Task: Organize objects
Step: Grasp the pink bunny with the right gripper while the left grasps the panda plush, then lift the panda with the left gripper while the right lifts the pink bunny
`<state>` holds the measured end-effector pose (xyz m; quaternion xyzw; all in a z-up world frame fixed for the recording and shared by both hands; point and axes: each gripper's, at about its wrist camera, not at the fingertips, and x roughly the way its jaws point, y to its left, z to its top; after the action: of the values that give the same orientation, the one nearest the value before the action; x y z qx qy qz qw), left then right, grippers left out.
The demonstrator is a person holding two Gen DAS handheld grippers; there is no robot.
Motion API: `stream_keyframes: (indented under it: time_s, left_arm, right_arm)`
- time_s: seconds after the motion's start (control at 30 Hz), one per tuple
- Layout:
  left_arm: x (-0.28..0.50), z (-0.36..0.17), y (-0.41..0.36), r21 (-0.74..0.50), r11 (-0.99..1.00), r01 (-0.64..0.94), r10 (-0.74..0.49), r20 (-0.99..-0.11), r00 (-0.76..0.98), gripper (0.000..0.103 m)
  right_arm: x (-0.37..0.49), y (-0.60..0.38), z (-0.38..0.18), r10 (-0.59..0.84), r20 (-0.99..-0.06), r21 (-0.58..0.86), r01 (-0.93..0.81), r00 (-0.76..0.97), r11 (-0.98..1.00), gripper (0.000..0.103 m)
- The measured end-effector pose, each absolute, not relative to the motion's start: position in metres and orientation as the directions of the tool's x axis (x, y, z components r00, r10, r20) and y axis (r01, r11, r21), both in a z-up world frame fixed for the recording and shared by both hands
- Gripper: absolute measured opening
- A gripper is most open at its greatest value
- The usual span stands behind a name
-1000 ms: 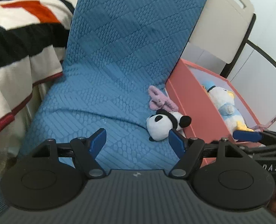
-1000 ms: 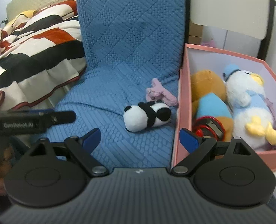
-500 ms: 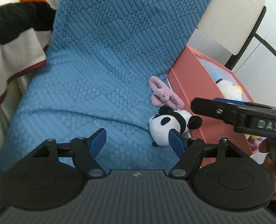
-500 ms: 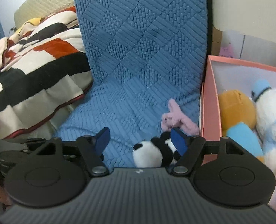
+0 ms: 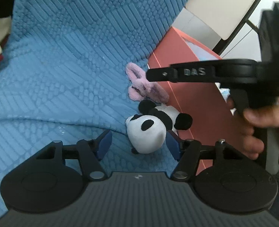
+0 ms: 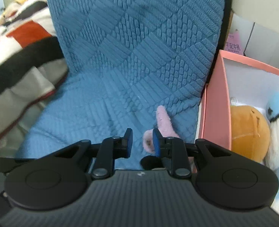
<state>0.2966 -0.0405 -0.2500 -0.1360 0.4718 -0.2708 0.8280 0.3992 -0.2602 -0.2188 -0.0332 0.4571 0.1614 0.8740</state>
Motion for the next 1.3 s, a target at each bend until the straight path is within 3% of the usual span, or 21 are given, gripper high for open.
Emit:
stream_keyframes:
  time_s: [0.33, 0.53, 0.77, 1.0, 1.3]
  left_arm:
    - [0.320, -0.277, -0.061, -0.533, 0.795, 0.290, -0.606, -0.728, 0.322, 0.069]
    - [0.327, -0.284, -0.065, -0.561, 0.783, 0.269, -0.622, -0.719, 0.311, 0.064]
    - [0.327, -0.289, -0.061, -0.592, 0.771, 0.236, -0.637, -0.704, 0.315, 0.059]
    - [0.321, -0.283, -0.042, -0.611, 0.773, 0.172, -0.630, -0.702, 0.332, 0.058]
    - [0.311, -0.264, -0.001, -0.547, 0.834, 0.073, -0.516, -0.724, 0.458, 0.058]
  right_arm:
    - [0.427, -0.242, -0.241, 0.188, -0.857, 0.034, -0.311, 0.479, 0.950, 0.026]
    - [0.430, -0.227, -0.255, 0.097, -0.860, -0.086, -0.330, 0.500, 0.940, 0.026]
    - [0.427, -0.220, -0.262, 0.017, -0.841, -0.202, -0.343, 0.541, 0.917, 0.016]
    - [0.429, -0.227, -0.250, 0.039, -0.831, -0.151, -0.292, 0.555, 0.944, 0.012]
    - [0.416, -0.227, -0.237, 0.107, -0.813, -0.091, -0.306, 0.572, 0.948, 0.012]
